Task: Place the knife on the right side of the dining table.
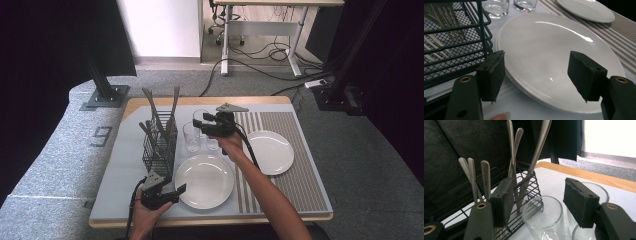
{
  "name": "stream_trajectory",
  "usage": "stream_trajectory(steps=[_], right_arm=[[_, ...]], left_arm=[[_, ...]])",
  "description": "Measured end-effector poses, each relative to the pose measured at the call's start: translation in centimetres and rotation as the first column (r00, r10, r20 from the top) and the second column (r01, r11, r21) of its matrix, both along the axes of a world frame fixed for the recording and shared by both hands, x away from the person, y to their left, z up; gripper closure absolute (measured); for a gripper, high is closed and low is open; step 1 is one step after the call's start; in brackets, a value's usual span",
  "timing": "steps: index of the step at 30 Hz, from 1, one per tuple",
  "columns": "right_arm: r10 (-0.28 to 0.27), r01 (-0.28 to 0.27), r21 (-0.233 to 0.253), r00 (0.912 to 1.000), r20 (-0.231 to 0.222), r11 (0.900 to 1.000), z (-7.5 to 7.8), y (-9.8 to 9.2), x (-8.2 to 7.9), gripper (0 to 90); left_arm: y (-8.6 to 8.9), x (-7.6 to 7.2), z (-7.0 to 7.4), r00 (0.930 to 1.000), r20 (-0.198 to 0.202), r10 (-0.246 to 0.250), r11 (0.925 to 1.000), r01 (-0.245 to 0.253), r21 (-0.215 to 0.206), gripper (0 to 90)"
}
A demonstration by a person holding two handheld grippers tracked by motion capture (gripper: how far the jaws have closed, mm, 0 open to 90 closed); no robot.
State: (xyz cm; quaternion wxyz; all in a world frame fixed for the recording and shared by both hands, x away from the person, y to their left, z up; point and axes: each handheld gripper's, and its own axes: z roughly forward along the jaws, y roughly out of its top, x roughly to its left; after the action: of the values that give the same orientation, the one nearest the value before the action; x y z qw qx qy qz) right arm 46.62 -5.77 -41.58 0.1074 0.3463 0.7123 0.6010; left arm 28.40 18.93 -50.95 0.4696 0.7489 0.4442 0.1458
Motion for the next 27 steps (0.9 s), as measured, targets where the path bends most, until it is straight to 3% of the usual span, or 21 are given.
stream_trajectory(steps=[27], right_arm=[[0.01, -0.01, -0.009, 1.0, -0.001, 1.0, 0.8, 1.7, 0.7, 41.3]], left_arm=[[0.0, 0.1, -0.1, 1.0, -0.003, -0.001, 0.9999, 0.001, -0.013, 30.8]])
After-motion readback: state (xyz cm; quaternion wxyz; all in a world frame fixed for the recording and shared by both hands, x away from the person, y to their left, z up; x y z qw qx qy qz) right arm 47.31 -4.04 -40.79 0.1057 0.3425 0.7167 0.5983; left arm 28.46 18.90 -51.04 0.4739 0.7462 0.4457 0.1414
